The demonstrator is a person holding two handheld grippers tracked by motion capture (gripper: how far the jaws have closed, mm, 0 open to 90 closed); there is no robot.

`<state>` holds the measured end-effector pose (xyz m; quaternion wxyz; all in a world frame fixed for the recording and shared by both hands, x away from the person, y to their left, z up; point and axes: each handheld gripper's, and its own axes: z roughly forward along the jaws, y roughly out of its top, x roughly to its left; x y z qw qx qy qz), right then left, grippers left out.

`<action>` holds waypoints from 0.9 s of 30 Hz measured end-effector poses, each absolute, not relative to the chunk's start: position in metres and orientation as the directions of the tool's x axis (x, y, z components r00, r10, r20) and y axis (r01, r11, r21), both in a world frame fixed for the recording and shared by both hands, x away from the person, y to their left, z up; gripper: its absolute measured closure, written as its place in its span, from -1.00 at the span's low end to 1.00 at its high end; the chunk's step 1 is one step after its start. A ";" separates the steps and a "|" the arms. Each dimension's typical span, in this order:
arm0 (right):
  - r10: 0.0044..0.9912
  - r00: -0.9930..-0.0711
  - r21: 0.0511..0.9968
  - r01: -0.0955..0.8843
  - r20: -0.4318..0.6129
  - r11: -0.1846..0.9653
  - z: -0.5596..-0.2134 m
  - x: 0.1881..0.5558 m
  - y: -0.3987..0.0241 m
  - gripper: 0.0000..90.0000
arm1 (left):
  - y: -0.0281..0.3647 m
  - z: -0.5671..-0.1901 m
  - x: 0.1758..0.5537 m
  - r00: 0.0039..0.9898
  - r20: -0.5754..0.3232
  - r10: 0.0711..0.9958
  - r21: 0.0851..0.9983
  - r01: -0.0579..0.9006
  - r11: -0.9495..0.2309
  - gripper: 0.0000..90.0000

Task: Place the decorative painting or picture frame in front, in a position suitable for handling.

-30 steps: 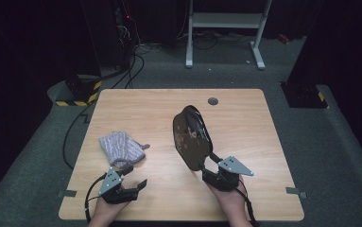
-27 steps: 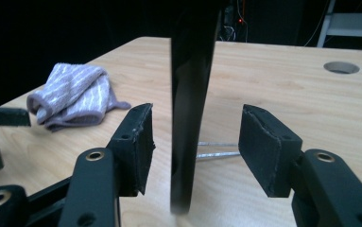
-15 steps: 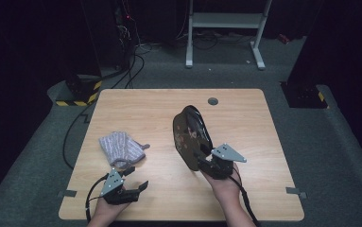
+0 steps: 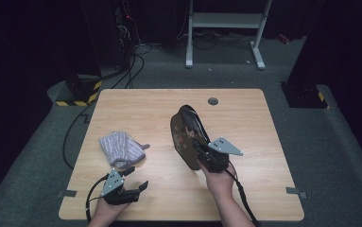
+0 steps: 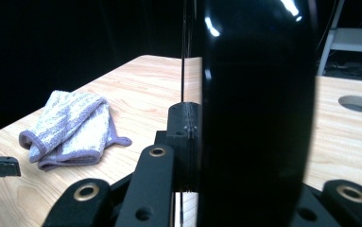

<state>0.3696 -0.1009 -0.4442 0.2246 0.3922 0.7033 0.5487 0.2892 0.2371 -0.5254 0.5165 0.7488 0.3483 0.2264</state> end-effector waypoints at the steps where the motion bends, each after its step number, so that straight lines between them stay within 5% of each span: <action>1: 0.798 -0.592 0.948 0.303 0.109 0.095 -0.442 0.368 -0.100 0.80 | 0.237 -0.525 0.289 0.654 -0.022 0.756 0.931 0.289 -0.223 -0.52; 10: 0.813 -0.577 0.961 0.263 0.081 0.091 -0.425 0.337 -0.132 0.80 | 0.237 -0.526 0.289 0.653 -0.020 0.757 0.932 0.287 -0.223 -0.52; 27: 0.831 -0.530 0.963 0.270 0.171 -0.027 -0.456 0.303 -0.171 0.79 | 0.238 -0.518 0.286 0.666 -0.038 0.745 0.944 0.268 -0.192 -0.51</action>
